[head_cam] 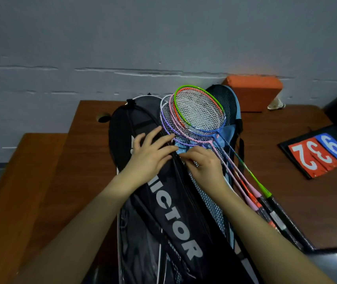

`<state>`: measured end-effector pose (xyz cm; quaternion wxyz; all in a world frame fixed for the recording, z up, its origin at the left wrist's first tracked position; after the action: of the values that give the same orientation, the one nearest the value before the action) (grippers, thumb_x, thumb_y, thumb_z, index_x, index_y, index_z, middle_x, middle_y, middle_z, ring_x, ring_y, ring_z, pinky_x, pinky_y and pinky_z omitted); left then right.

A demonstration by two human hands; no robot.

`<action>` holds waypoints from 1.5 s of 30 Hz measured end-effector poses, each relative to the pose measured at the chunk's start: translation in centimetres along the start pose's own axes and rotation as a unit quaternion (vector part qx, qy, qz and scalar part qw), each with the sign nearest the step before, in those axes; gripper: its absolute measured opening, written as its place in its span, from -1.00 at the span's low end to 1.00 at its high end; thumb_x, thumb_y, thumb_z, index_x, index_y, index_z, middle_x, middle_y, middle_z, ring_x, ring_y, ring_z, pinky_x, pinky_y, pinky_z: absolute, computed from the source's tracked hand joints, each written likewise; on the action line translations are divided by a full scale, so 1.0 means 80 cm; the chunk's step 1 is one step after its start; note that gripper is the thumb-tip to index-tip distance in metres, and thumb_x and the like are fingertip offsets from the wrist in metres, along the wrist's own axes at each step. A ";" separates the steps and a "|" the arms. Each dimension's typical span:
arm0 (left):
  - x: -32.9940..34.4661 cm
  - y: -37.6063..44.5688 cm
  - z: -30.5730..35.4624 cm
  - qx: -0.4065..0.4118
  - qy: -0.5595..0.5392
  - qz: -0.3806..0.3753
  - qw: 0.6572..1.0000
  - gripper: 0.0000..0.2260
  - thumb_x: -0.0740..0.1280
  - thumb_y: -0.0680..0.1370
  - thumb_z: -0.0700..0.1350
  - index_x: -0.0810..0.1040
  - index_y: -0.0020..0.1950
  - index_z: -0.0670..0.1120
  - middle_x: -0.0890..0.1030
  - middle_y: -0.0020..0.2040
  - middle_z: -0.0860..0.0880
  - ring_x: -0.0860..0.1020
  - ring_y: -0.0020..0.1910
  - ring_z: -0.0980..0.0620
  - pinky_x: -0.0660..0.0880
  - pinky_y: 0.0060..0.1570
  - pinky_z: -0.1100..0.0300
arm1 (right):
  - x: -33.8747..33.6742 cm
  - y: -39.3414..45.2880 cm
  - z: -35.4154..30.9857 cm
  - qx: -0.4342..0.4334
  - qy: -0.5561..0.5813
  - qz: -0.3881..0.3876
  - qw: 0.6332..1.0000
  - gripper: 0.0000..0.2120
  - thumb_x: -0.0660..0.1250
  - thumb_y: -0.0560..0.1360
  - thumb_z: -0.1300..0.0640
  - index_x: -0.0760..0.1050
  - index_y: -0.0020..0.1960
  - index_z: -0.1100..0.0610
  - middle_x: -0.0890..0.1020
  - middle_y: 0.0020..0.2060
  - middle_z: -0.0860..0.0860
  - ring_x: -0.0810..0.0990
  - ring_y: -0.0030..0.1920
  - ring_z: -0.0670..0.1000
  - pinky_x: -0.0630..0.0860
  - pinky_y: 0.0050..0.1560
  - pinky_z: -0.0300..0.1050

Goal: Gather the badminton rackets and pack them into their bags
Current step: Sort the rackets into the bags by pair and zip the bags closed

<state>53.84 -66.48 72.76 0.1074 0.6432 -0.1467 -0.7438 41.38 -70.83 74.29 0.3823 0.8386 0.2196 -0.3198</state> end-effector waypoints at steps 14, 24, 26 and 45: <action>-0.004 0.029 -0.035 -0.070 -0.050 0.066 0.994 -0.73 0.18 0.50 0.06 0.65 -0.02 0.05 0.59 0.19 0.00 0.39 0.34 -0.09 0.13 0.26 -0.19 | -0.018 -0.094 0.070 0.140 0.126 -0.152 0.970 -0.91 0.43 0.41 0.29 0.66 -0.12 0.16 0.58 -0.26 -0.14 0.58 -0.20 -0.12 0.50 -0.12 -0.21; 0.029 -0.034 0.091 0.008 -0.060 -0.068 0.996 -0.69 0.15 0.54 0.02 0.49 0.26 0.08 0.35 0.42 0.04 0.11 0.47 -0.05 0.07 0.31 -0.26 | -0.039 -0.101 0.035 0.048 0.103 -0.132 0.985 -0.91 0.42 0.39 0.26 0.65 -0.11 0.18 0.65 -0.23 0.01 0.60 -0.19 -0.08 0.56 -0.11 -0.11; 0.034 -0.057 0.105 -0.004 -0.083 -0.079 0.993 -0.66 0.07 0.52 0.08 0.55 0.15 0.07 0.46 0.33 0.06 0.11 0.44 0.01 0.13 0.28 -0.25 | -0.038 -0.101 0.026 0.035 0.113 -0.130 0.984 -0.90 0.40 0.40 0.20 0.65 -0.11 0.17 0.65 -0.24 -0.01 0.58 -0.19 -0.10 0.53 -0.12 -0.16; 0.044 -0.014 0.059 -0.130 -0.155 -0.008 0.979 -0.84 0.30 0.53 -0.08 0.64 0.04 -0.03 0.55 0.22 0.01 0.18 0.46 -0.03 -0.18 0.41 -0.14 | -0.094 -0.211 0.095 0.145 0.073 -0.139 0.977 -0.92 0.43 0.41 0.28 0.65 -0.13 0.14 0.61 -0.26 -0.10 0.60 -0.18 -0.08 0.56 -0.14 -0.02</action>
<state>48.66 -66.32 69.70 0.1603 0.5020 -0.0583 -0.8479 22.98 -67.38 67.35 0.1918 0.8675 0.3127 -0.3361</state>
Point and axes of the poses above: each hand's wrist, its own y-axis towards the middle knuckle, its own x-axis out of the palm, z = x × y, the point moved 8 cm from there along y, towards the middle knuckle
